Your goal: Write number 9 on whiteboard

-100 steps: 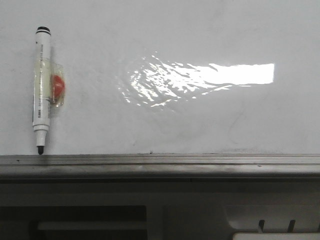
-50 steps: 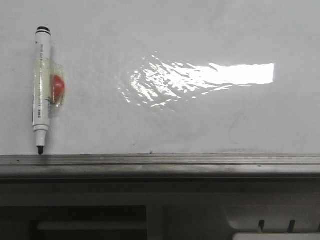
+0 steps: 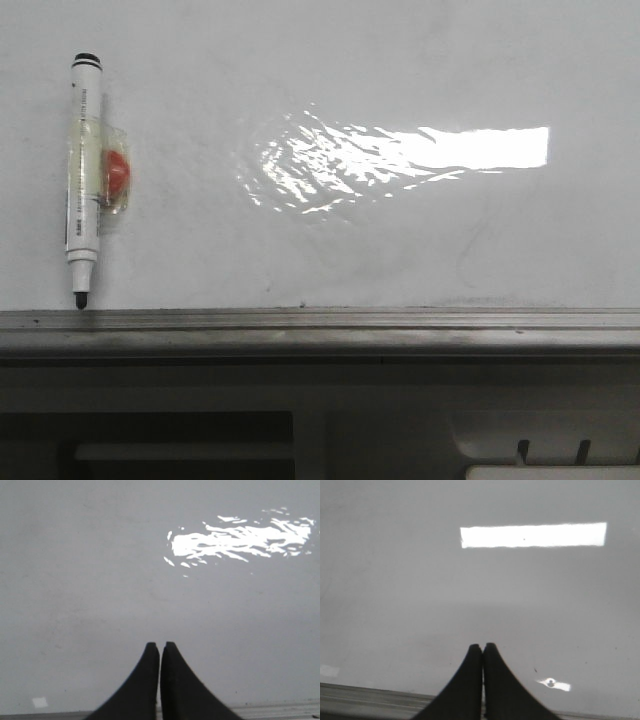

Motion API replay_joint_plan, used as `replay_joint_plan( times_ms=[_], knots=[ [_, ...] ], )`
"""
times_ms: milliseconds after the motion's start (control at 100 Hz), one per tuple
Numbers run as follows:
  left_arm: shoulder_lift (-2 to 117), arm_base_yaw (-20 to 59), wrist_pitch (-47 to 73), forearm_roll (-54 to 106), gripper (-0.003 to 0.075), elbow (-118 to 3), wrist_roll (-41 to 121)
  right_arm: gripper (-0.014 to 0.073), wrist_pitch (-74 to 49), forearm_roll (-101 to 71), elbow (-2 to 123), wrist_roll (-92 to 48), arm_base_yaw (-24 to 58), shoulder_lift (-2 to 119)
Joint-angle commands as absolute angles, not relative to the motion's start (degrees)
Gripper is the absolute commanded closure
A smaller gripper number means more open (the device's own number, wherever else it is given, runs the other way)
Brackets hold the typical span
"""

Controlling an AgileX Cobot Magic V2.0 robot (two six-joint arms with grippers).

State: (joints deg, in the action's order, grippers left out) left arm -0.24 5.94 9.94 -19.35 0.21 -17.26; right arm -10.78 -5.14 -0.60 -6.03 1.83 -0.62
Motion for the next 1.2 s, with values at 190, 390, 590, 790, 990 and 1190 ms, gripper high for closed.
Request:
replay_joint_plan(
  times_ms=[190, 390, 590, 790, 990, 1190],
  knots=[
    [-1.77, 5.82, 5.15, -19.02, 0.0740, 2.61, -17.53, 0.0663, 9.23, -12.81, -2.05, -6.37, 1.68, -1.47],
    [-1.77, 5.82, 2.98, -16.37, 0.0741, 2.23, -17.53, 0.0663, 17.64, -12.81, -2.05, -6.37, 1.68, -1.47],
    [-1.77, 5.82, 1.89, -16.22, 0.0741, 0.13, -17.53, 0.0663, 19.64, -13.83, -1.83, -5.51, 1.68, -1.47],
    [-0.55, 5.82, 5.54, -15.34, 0.0741, -5.43, -17.53, 0.0663, -1.87, -18.17, 3.75, -5.51, 1.77, 1.40],
    [3.68, 5.82, 6.61, -14.40, 0.0741, -10.09, -17.53, 0.0663, -7.33, -18.17, 6.11, -5.51, 1.77, 9.51],
    [6.34, 5.82, 6.61, -14.52, 0.0740, -13.10, -17.53, 0.0663, -12.68, -18.17, 11.75, -5.51, 1.77, 18.27]
  ],
)
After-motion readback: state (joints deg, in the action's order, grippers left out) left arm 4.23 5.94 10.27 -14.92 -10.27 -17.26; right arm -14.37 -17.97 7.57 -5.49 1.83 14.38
